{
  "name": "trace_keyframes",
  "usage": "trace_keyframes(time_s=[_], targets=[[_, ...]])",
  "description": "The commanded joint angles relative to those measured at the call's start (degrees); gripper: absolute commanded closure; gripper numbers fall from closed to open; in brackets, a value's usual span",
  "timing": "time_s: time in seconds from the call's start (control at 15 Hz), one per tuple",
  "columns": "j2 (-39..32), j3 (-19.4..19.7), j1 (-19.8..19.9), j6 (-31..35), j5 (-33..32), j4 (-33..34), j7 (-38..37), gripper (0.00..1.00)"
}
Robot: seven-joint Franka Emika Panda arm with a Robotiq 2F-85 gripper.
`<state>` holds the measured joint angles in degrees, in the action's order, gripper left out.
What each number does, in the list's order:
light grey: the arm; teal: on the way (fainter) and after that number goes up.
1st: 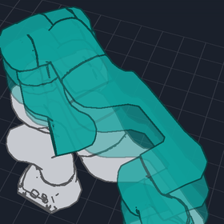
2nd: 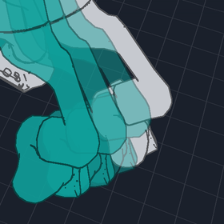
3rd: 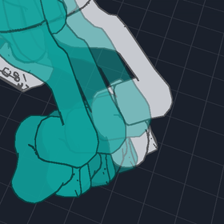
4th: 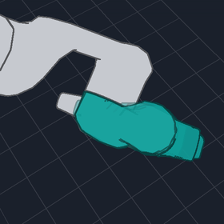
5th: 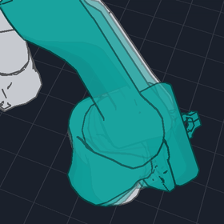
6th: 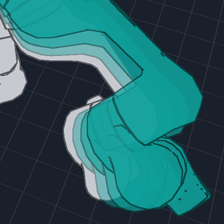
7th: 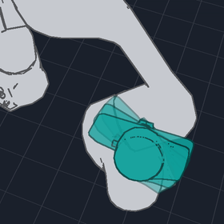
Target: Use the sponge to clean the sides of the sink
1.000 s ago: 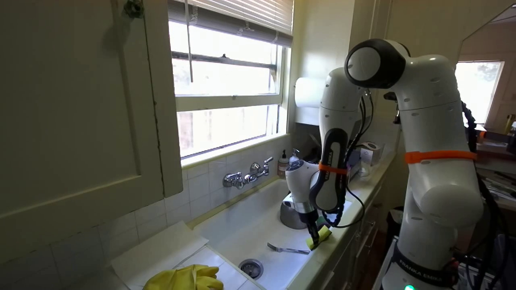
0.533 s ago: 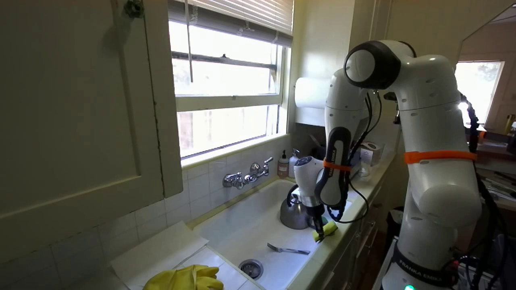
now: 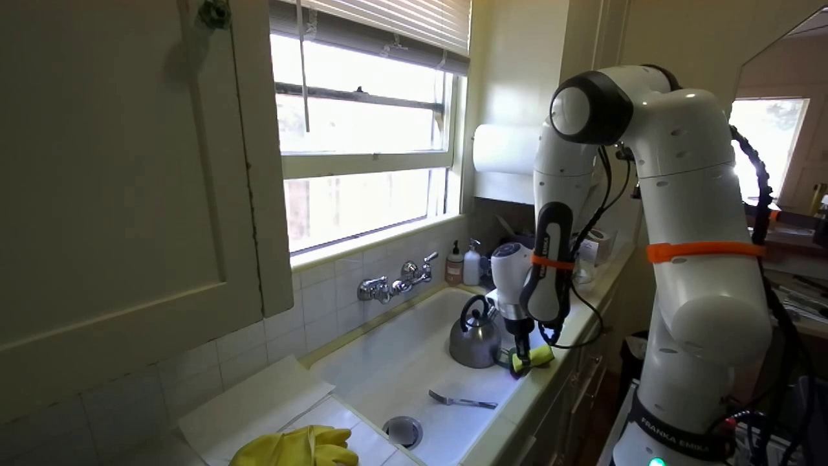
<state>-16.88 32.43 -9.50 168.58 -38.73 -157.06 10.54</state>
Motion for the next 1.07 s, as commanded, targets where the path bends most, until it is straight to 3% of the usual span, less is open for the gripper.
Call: trace_keyframes(time_s=[0.0, 0.27, 0.47, 1.0], targets=[[-3.29, 3.61, 0.53, 4.77, -1.24, 0.45, -2.23, 0.99], [-6.42, 5.69, 2.56, 10.48, 0.61, 1.39, -1.84, 0.99], [-8.0, 4.77, 6.32, 13.05, 1.98, 2.13, -1.14, 0.99], [-9.32, 5.33, 11.03, 15.3, 10.86, 3.31, 5.24, 0.99]])
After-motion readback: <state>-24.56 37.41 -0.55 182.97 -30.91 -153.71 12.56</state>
